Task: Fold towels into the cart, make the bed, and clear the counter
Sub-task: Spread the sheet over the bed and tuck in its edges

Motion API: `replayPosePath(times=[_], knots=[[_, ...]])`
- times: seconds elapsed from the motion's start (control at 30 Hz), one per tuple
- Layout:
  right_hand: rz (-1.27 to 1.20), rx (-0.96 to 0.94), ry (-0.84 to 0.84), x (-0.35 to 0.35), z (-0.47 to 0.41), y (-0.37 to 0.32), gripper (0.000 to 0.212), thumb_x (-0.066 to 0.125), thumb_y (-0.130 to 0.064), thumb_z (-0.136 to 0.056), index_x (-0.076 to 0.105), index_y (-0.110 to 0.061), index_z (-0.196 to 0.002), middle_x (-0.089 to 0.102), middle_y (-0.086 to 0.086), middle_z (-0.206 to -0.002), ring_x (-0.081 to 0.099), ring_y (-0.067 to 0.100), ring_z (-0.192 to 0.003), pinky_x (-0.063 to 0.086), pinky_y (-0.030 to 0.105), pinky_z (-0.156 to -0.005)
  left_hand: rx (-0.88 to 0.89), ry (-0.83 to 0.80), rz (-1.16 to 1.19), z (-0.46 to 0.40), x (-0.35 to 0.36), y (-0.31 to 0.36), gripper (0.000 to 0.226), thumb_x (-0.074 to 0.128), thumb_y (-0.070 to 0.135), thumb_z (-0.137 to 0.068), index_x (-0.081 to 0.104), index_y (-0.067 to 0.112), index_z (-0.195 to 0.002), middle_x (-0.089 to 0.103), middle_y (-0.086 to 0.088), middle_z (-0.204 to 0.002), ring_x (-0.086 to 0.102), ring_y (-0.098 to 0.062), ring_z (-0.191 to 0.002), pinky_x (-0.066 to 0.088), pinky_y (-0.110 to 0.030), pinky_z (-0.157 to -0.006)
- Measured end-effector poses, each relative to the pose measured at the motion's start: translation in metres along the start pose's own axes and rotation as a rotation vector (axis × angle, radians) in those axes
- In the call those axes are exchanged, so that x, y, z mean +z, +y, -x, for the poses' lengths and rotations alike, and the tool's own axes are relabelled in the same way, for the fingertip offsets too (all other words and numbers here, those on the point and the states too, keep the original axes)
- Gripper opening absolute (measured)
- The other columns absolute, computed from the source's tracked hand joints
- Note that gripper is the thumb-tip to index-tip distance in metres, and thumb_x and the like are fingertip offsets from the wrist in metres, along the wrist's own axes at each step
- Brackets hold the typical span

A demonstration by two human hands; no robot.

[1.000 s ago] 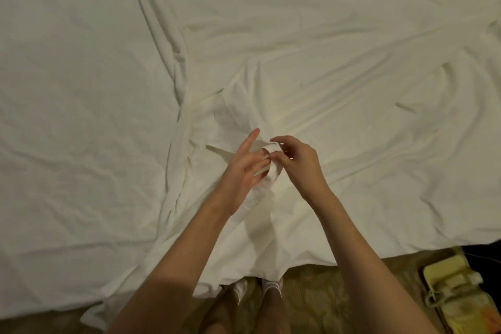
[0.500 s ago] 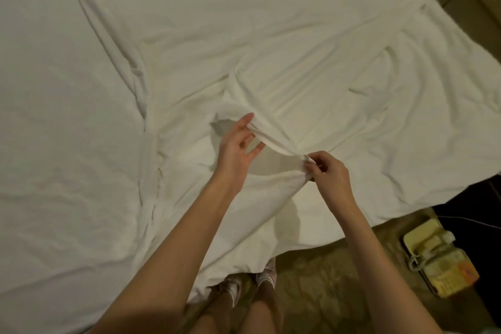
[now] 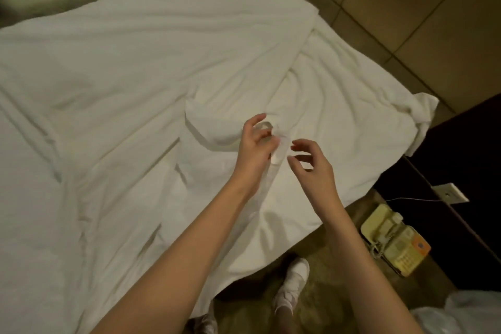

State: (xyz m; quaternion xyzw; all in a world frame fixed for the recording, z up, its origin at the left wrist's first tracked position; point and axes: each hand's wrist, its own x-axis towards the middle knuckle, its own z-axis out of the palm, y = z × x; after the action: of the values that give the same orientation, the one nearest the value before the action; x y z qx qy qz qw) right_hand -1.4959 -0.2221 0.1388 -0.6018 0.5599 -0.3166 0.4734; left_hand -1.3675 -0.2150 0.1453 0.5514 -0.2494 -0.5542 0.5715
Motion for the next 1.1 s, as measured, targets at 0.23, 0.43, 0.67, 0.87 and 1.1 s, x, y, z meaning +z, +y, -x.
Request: replayPosePath(times=[0.23,0.43,0.67,0.87,1.1], knots=[[-0.151,0.033,-0.008,-0.105,-0.060,0.021,0.025,0.054,-0.014,-0.093,0.056,-0.026,-0.115,0.061,-0.015,-0.109,0.061,0.006,-0.098,0.054,0.026,-0.080,-0.103,-0.035,0.069,-0.034,0.124,-0.015,0.072,0.054,0.000,-0.091,0.023,0.041,-0.142,0.057,0.003,-0.121,0.062,-0.009,-0.103,0.053,-0.019,-0.067],[-0.122,0.137,-0.065,-0.194,-0.117,0.047,0.020,0.050,-0.025,-0.097,0.063,-0.019,-0.110,0.064,-0.009,-0.102,0.061,0.009,-0.097,0.053,0.022,-0.079,-0.184,-0.059,-0.040,-0.053,0.219,-0.046,0.074,0.052,-0.001,-0.091,0.024,0.044,-0.143,0.051,-0.002,-0.137,0.062,-0.009,-0.105,0.050,-0.019,-0.073],[-0.015,0.153,-0.004,-0.260,-0.171,0.080,0.024,0.060,-0.017,-0.091,0.053,-0.021,-0.113,0.050,0.002,-0.087,0.051,0.012,-0.078,0.043,0.011,-0.062,-0.124,-0.135,-0.232,-0.095,0.294,-0.061,0.070,0.053,0.002,-0.091,0.025,0.044,-0.140,0.058,0.009,-0.131,0.048,-0.014,-0.127,0.039,-0.035,-0.107],[-0.029,0.204,0.180,-0.308,-0.203,0.114,0.015,0.053,-0.010,-0.094,0.067,-0.015,-0.096,0.063,-0.007,-0.091,0.056,0.002,-0.087,0.041,0.011,-0.072,0.028,-0.108,-0.663,-0.170,0.305,-0.079,0.054,0.045,-0.002,-0.092,0.043,0.028,-0.137,0.041,0.002,-0.133,0.059,-0.025,-0.106,0.053,-0.031,-0.082],[-0.189,0.346,0.420,-0.371,-0.245,0.164,0.017,0.044,-0.014,-0.099,0.054,-0.023,-0.089,0.059,-0.003,-0.096,0.060,0.019,-0.096,0.053,0.034,-0.080,-0.095,-0.461,-1.276,-0.259,0.356,-0.123,0.029,0.055,0.019,-0.093,0.062,0.018,-0.121,0.057,-0.006,-0.113,0.057,-0.022,-0.106,0.041,-0.026,-0.083]])
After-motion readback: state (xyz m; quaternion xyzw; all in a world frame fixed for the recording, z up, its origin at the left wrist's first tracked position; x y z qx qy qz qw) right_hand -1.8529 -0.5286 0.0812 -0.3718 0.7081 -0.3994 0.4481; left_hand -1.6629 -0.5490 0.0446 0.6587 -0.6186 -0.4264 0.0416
